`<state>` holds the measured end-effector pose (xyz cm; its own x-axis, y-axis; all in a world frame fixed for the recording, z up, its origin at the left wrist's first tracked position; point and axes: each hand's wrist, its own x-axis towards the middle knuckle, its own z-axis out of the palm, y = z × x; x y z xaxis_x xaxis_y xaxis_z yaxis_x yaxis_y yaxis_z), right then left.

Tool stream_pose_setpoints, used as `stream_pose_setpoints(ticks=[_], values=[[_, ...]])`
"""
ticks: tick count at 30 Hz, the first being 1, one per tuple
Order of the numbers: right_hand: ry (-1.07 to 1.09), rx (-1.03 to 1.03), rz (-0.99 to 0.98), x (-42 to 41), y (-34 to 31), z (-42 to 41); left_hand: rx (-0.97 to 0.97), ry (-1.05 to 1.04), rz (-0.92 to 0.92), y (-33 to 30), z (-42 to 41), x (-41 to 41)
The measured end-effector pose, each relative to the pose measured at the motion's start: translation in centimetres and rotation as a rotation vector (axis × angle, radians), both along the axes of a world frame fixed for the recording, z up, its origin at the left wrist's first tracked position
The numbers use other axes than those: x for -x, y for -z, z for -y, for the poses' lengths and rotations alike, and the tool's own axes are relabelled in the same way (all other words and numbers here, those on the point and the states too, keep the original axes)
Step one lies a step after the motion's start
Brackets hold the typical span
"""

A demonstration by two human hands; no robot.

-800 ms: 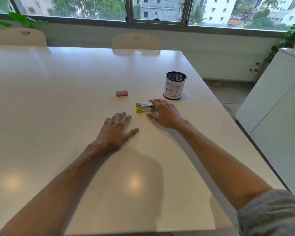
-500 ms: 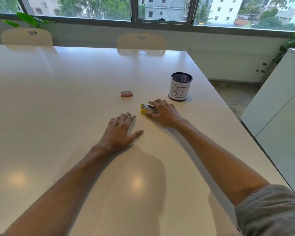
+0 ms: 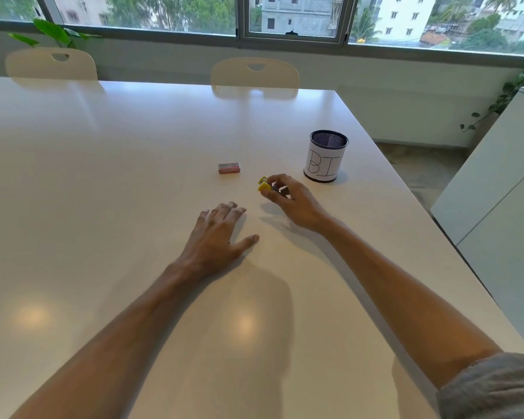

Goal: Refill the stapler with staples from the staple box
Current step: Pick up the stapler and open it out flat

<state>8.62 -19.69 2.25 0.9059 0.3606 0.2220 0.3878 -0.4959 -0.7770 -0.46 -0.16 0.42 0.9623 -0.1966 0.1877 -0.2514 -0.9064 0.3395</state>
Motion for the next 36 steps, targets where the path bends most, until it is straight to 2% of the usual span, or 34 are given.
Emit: stream_pose_setpoints(ticks=[4, 9, 11, 16, 22, 36], values=[[-0.077, -0.278, -0.226, 1.9, -1.8, 1.1, 0.002, -0.004, 0.019, 0.0, 0.1, 0.1], [-0.215, -0.792, -0.677, 5.0, -3.9, 2.3, 0.008, -0.011, 0.049, -0.1, 0.2, 0.2], [-0.299, -0.891, -0.752, 6.3, -4.7, 2.6, 0.015, -0.014, 0.051, -0.1, 0.3, 0.3], [-0.477, -0.994, -0.782, 9.1, -5.8, 3.3, 0.02, -0.013, 0.042, -0.2, 0.3, 0.4], [-0.559, -1.055, -0.767, 10.2, -5.9, 3.5, 0.018, -0.023, 0.037, -0.2, 0.3, 0.5], [-0.605, -1.048, -0.78, 10.6, -6.1, 3.3, 0.02, -0.03, 0.026, -0.2, 0.3, 0.5]])
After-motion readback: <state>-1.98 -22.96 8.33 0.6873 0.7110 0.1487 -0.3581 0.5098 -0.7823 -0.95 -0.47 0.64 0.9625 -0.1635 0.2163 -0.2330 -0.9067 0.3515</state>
